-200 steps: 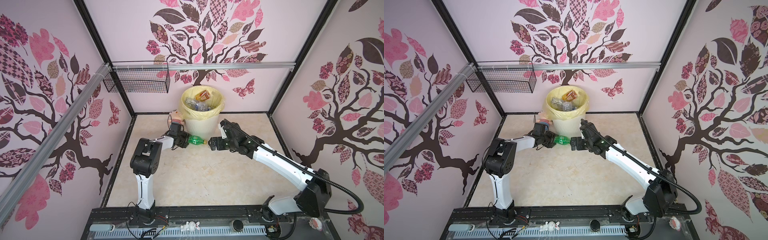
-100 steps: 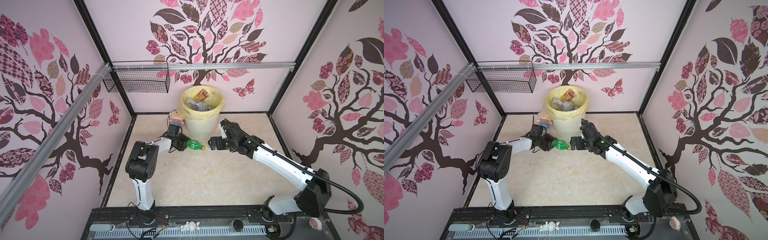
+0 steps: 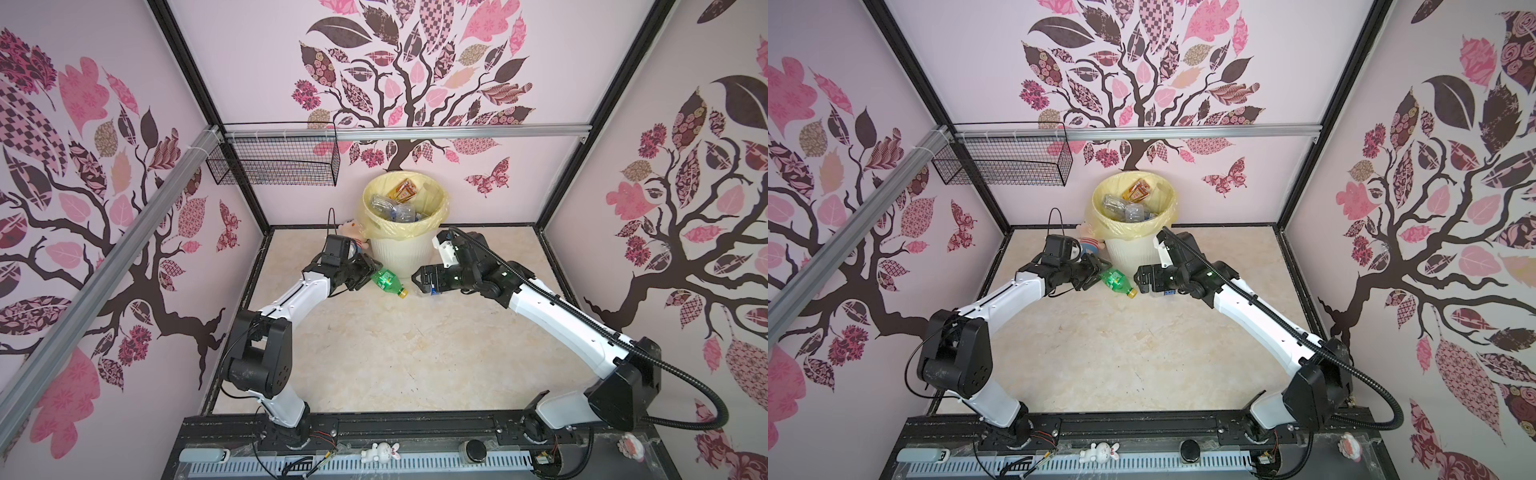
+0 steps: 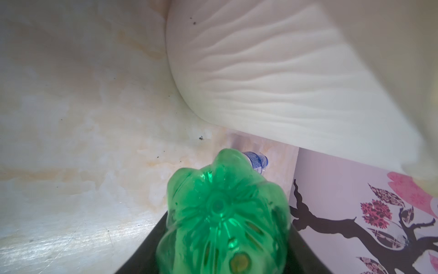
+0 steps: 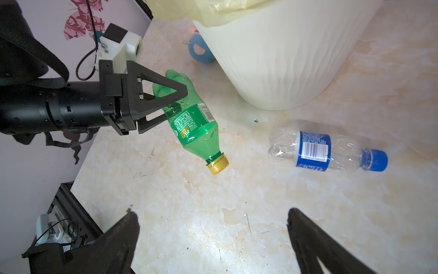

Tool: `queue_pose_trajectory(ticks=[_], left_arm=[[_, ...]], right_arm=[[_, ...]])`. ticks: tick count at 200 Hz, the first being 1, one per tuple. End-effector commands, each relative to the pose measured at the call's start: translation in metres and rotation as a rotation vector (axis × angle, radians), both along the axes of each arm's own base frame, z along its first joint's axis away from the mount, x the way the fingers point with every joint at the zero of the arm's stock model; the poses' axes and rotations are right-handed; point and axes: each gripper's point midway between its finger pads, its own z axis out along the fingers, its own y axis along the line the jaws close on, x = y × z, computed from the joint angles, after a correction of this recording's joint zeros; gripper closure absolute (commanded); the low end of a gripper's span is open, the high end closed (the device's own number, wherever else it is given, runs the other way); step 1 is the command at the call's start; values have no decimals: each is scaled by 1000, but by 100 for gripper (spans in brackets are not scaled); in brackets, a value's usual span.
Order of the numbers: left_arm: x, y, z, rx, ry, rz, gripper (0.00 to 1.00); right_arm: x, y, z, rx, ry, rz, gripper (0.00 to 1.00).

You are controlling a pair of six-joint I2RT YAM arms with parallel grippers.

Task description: Throw the plastic bottles in the bin

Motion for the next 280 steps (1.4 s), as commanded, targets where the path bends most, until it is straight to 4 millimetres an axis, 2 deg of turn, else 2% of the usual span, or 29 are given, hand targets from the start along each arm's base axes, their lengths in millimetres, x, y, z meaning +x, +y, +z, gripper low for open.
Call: queue_pose_trajectory(ticks=[1, 29, 68, 105, 173, 217, 243, 280], left_arm=[[-8, -17, 35, -18, -91, -92, 51], [-15, -34, 62, -70, -143, -119, 50], [-25, -73, 94, -167, -181, -223, 51], [-28, -81, 118, -206, -223, -269, 50], [-42, -85, 117, -223, -216, -305, 50], [-43, -87, 118, -247, -203, -305, 49], [-41, -85, 120, -241, -203, -284, 45], [-36, -81, 128, -228, -204, -248, 33]], right_arm=[[-2, 9, -2, 4, 28, 60, 0], [-3, 13, -1, 19, 33, 79, 0], [-1, 16, 0, 30, 34, 84, 0], [0, 8, -4, -11, 14, 66, 2], [2, 14, 3, 26, -3, 80, 18], [1, 15, 0, 34, 3, 83, 37], [-1, 12, 1, 38, -1, 75, 48], [-1, 9, 9, 43, -17, 57, 50]])
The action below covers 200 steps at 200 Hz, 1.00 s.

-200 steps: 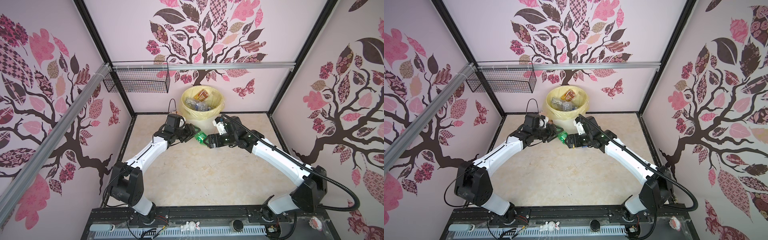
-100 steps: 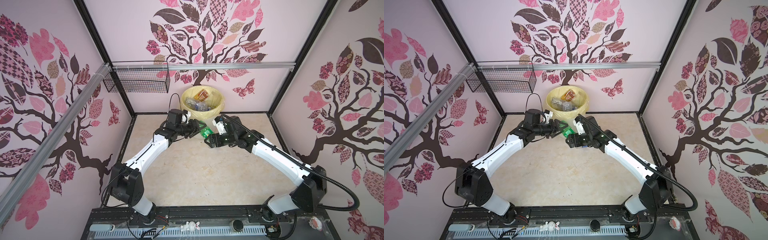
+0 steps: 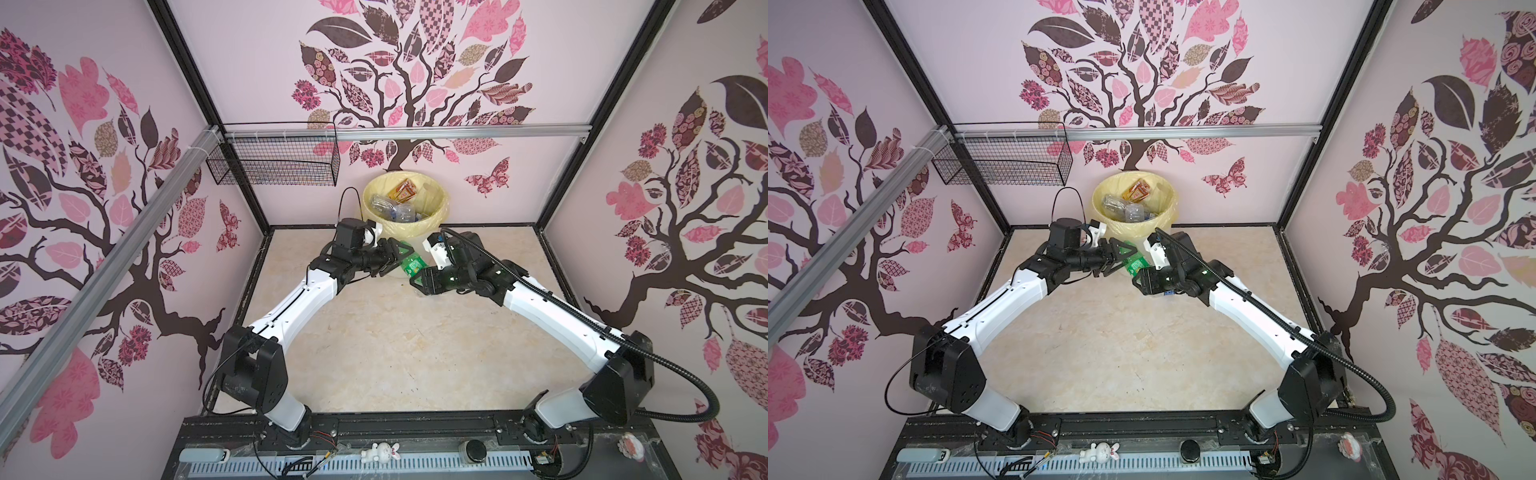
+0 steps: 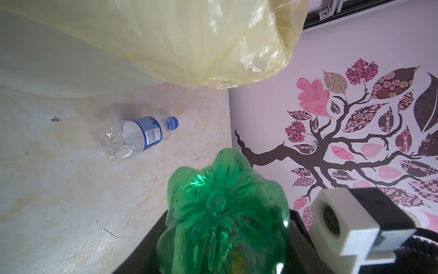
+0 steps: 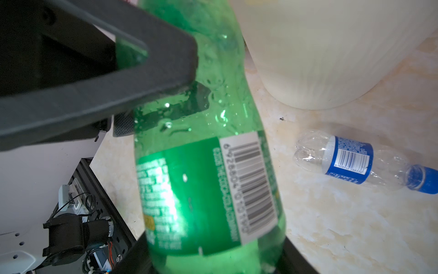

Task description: Throw the plastic bottles in the bin

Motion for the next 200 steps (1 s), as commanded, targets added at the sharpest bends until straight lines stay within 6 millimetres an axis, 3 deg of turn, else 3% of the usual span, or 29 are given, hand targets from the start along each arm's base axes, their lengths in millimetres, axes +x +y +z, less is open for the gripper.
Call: queue_pose_trajectory(ticks=[1, 27, 64, 85, 126, 169, 200], left_arm=[[-1, 3, 24, -17, -34, 25, 33], [8, 18, 37, 9, -37, 112, 22], [20, 48, 82, -38, -77, 224, 9], [22, 57, 106, -44, -109, 269, 3], [19, 46, 143, -46, -175, 296, 3], [10, 53, 159, 3, -171, 367, 3], [1, 55, 169, -26, -154, 371, 3]], right_arm=[[4, -7, 15, 14, -35, -45, 50], [5, -11, 21, 12, -36, -59, 50], [21, -26, 50, 43, -75, -124, 51], [37, -41, 81, 62, -142, -182, 51], [73, -70, 154, 48, -339, -329, 51], [108, -95, 231, 121, -498, -482, 51], [122, -103, 279, 178, -617, -566, 49]])
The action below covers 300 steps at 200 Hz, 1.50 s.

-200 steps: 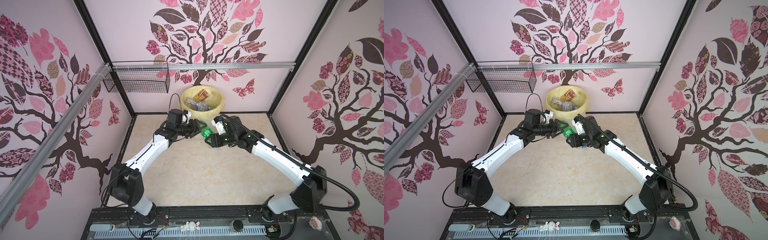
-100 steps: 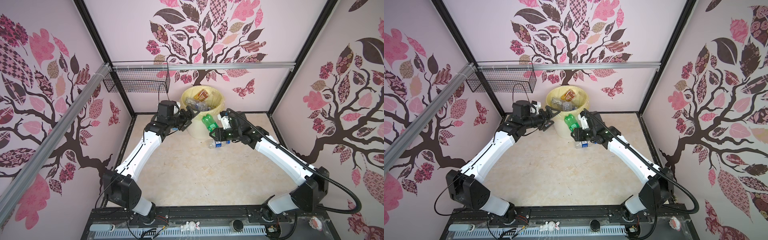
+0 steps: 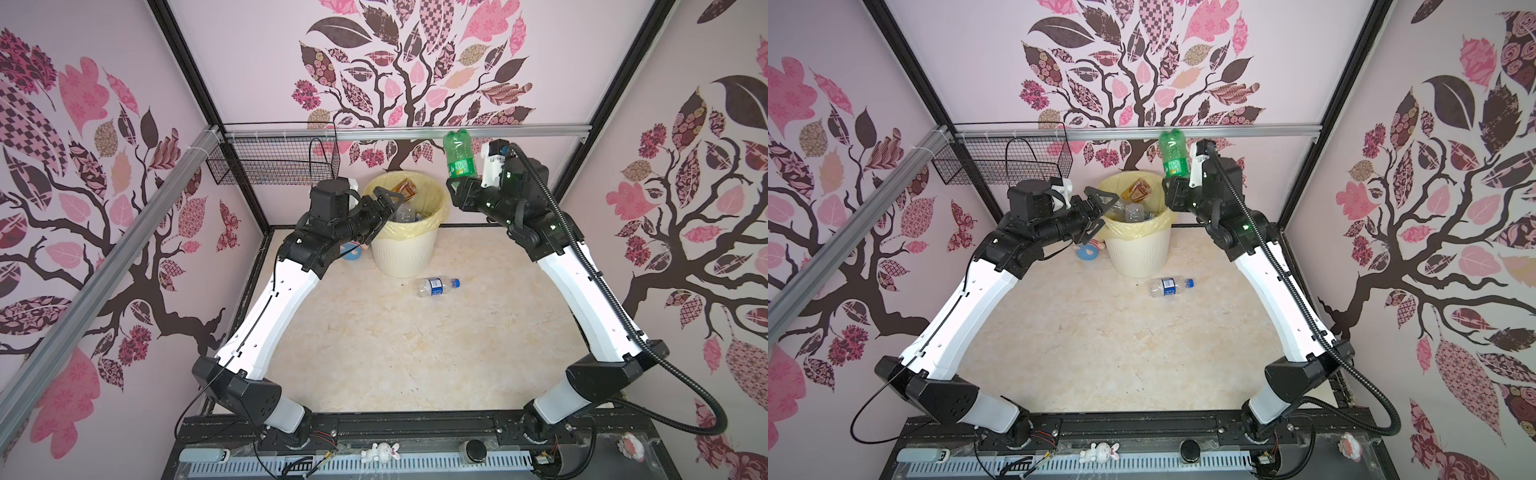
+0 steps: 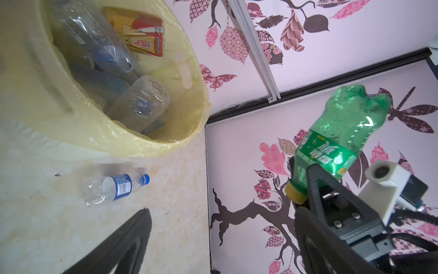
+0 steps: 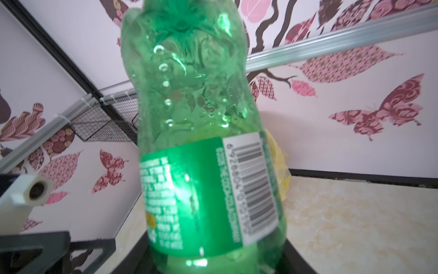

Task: Throw the plastic bottles in the bin
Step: 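Raise the green bottle with right gripper over the bin and release, then draw right gripper back from the bin while left gripper holds still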

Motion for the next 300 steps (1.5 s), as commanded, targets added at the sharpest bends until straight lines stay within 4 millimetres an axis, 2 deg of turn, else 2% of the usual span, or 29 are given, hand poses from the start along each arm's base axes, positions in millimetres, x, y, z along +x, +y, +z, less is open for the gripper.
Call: queue_pose_trajectory(ticks=[1, 42, 56, 67, 77, 88, 96, 117, 125, 139, 152, 178, 204, 230, 300], left_arm=[[-9, 9, 13, -3, 4, 35, 3], [-21, 21, 16, 35, -7, 57, 3], [-24, 23, 14, 42, -3, 56, 3], [-26, 23, 11, 47, 1, 55, 3], [-27, 25, 9, 51, 6, 56, 3], [-28, 25, 7, 53, 9, 53, 3], [-28, 25, 7, 55, 10, 52, 3], [-28, 25, 7, 57, 6, 49, 3], [-27, 25, 7, 58, 5, 49, 3], [-27, 24, 6, 61, 3, 44, 3], [-28, 26, 7, 65, 0, 46, 3], [-28, 29, 1, 77, 10, 54, 3], [-27, 30, -2, 74, 18, 61, 3], [-25, 28, -2, 62, 22, 56, 3], [-25, 26, -10, 51, 43, 51, 3]], right_arm=[[14, -14, 35, 32, -96, -103, 50], [0, -30, 121, 121, -334, -157, 47], [-5, -34, 138, 145, -391, -166, 47], [-5, -35, 145, 164, -416, -166, 45], [0, -30, 142, 174, -411, -155, 45], [15, -21, 124, 169, -366, -139, 45], [31, -12, 101, 156, -307, -132, 44], [80, 17, 19, 106, -89, -104, 43], [94, 27, -8, 90, -14, -92, 39], [108, 26, -34, 82, 69, -138, 26], [110, 28, -30, 89, 61, -138, 21], [100, 26, 0, 130, -29, -119, 1], [84, 17, 23, 163, -87, -125, 0], [77, 12, 31, 150, -92, -132, 0], [62, 5, 25, 118, -51, -129, 0]])
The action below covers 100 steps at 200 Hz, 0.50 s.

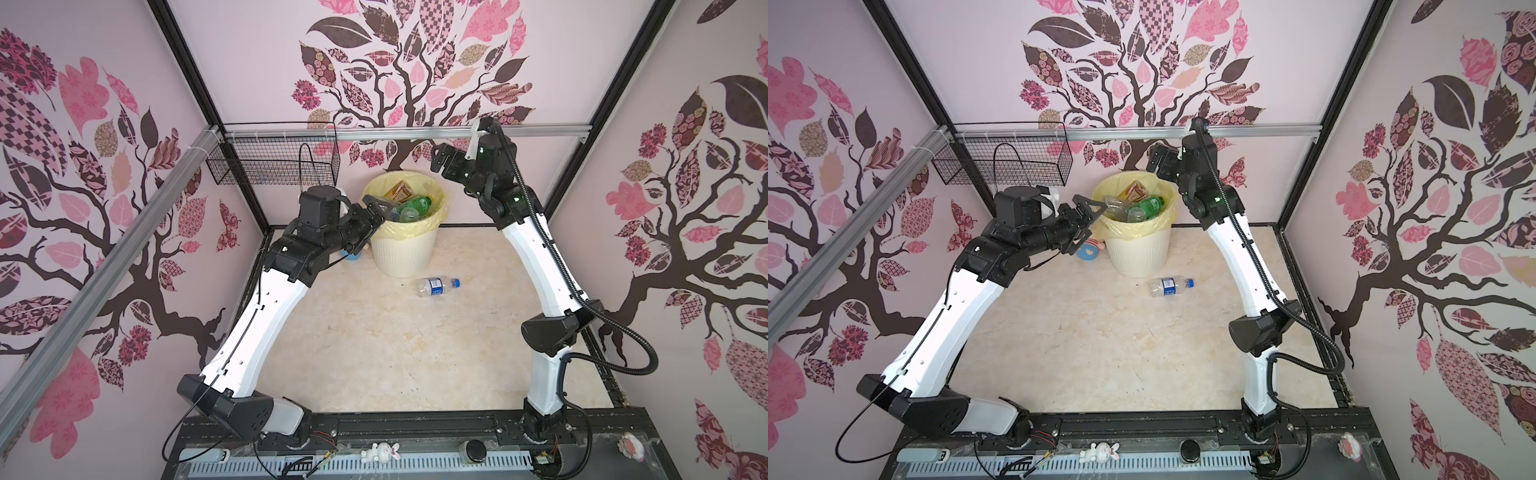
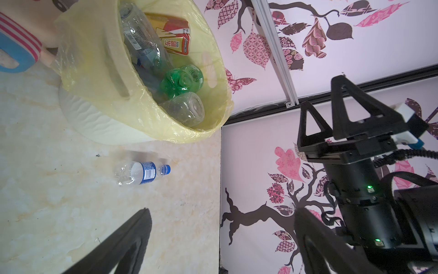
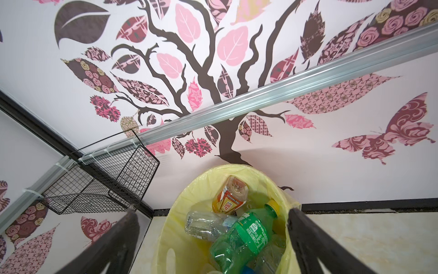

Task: Throw the plastic bottles in the bin
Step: 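Draw right gripper back from the bin while left gripper holds still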

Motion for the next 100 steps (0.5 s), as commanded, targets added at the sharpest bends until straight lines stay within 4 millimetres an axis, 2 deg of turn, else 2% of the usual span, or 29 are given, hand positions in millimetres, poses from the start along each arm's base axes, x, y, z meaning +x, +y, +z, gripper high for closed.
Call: queue_pose_trajectory(ticks=[1, 53, 100], left_arm=[[-2, 1, 0, -4, -9, -2, 3], [1, 0, -12, 19, -2, -4, 3], [2, -4, -26, 41, 9, -6, 3]], right_arm=[[-18, -11, 15, -7, -18, -9, 0], [-29, -16, 2, -50, 35, -4, 0], [-46, -28, -15, -80, 84, -24, 0]])
